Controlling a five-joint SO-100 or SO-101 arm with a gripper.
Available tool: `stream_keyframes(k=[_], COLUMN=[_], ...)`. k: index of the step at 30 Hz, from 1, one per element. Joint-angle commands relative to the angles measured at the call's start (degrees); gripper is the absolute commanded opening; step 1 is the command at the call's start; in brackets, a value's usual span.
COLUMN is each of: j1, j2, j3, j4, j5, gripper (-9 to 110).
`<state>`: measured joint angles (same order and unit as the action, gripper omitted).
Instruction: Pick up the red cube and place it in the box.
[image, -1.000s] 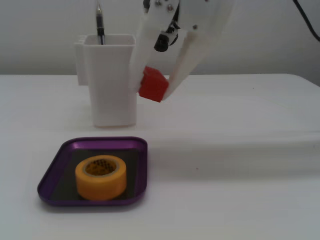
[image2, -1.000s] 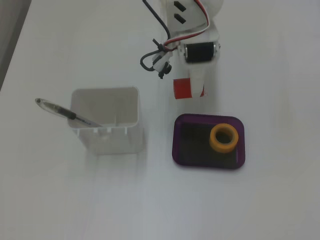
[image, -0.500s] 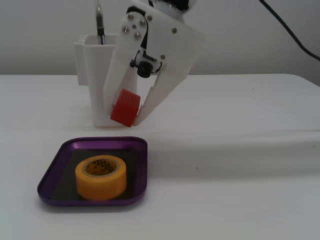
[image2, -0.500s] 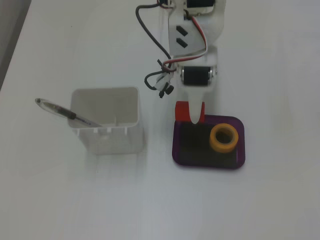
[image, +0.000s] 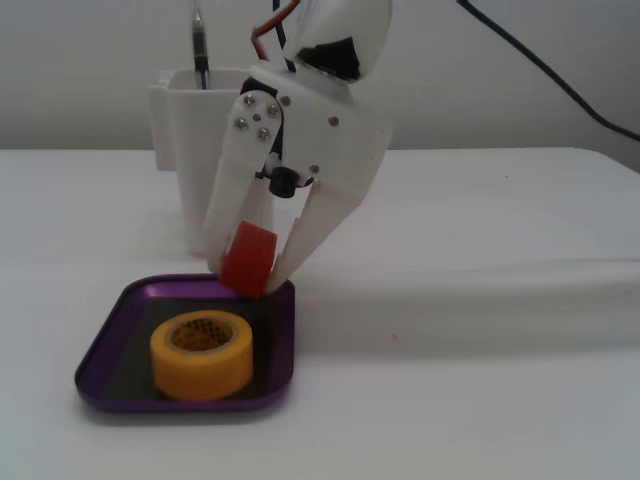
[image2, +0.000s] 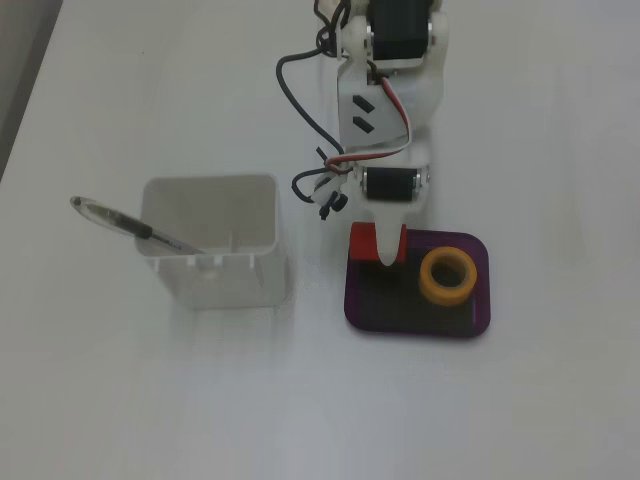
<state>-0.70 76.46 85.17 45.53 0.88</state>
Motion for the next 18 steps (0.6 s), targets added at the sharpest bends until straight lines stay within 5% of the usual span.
stream_keyframes(k=[1,18], j1=[-2.2,-4.6], j2=[0.7,0.6], j3=[-2.8,-2.6], j4=[-0.8,-0.8], j5=[0.1,0.0], gripper=[0,0])
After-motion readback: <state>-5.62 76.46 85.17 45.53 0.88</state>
